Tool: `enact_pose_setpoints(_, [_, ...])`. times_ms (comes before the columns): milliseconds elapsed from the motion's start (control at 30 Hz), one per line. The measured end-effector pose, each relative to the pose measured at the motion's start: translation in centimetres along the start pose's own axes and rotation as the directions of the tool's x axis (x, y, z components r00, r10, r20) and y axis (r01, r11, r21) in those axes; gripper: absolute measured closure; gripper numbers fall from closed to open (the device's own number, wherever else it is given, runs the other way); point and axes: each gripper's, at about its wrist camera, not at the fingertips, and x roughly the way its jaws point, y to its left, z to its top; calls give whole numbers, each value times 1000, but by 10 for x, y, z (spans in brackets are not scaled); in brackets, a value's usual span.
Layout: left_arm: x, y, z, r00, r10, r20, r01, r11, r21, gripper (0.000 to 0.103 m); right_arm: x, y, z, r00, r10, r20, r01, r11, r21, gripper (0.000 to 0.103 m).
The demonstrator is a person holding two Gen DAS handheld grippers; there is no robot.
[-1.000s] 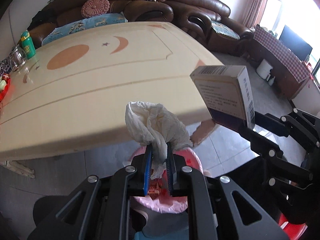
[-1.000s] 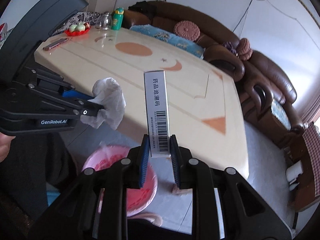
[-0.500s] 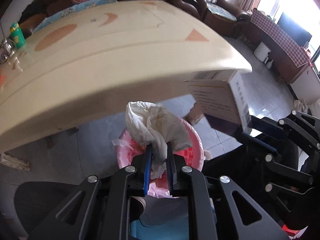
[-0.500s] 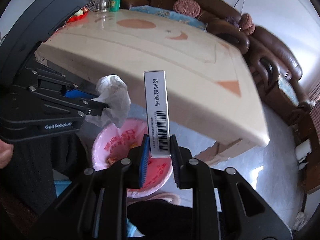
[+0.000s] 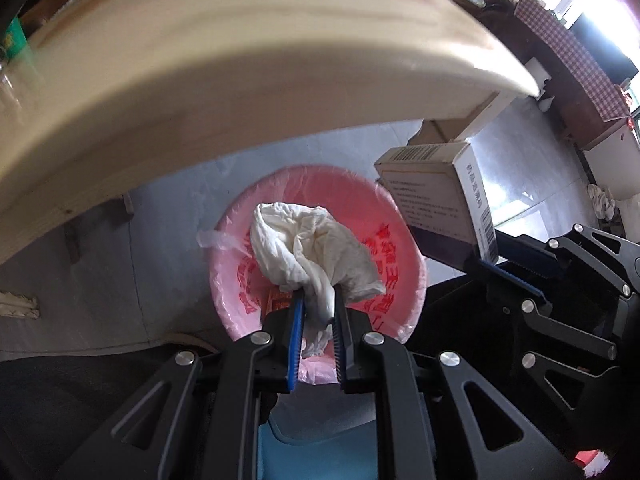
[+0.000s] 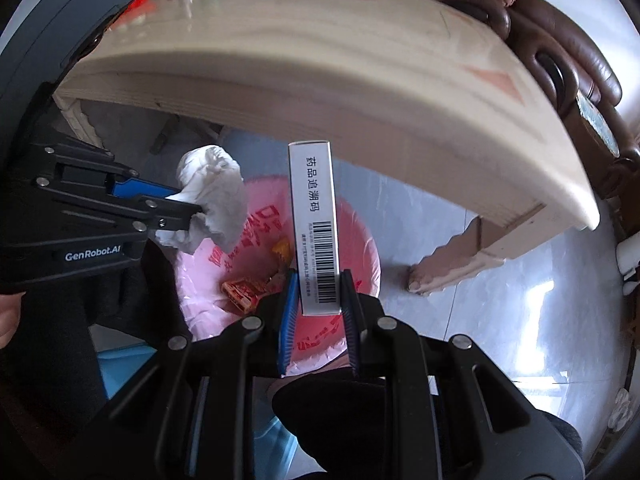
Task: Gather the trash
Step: 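Carry the tissue and medicine box with both grippers over the pink bin, then open both grippers to drop the tissue and medicine box into the bin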
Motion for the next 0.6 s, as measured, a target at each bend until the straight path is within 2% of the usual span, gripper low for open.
enact_pose_setpoints(600, [85,17,14,988,-7,-157,-2,998,-59,89,92,5,-3,982,73,-177,-65,996,54,81])
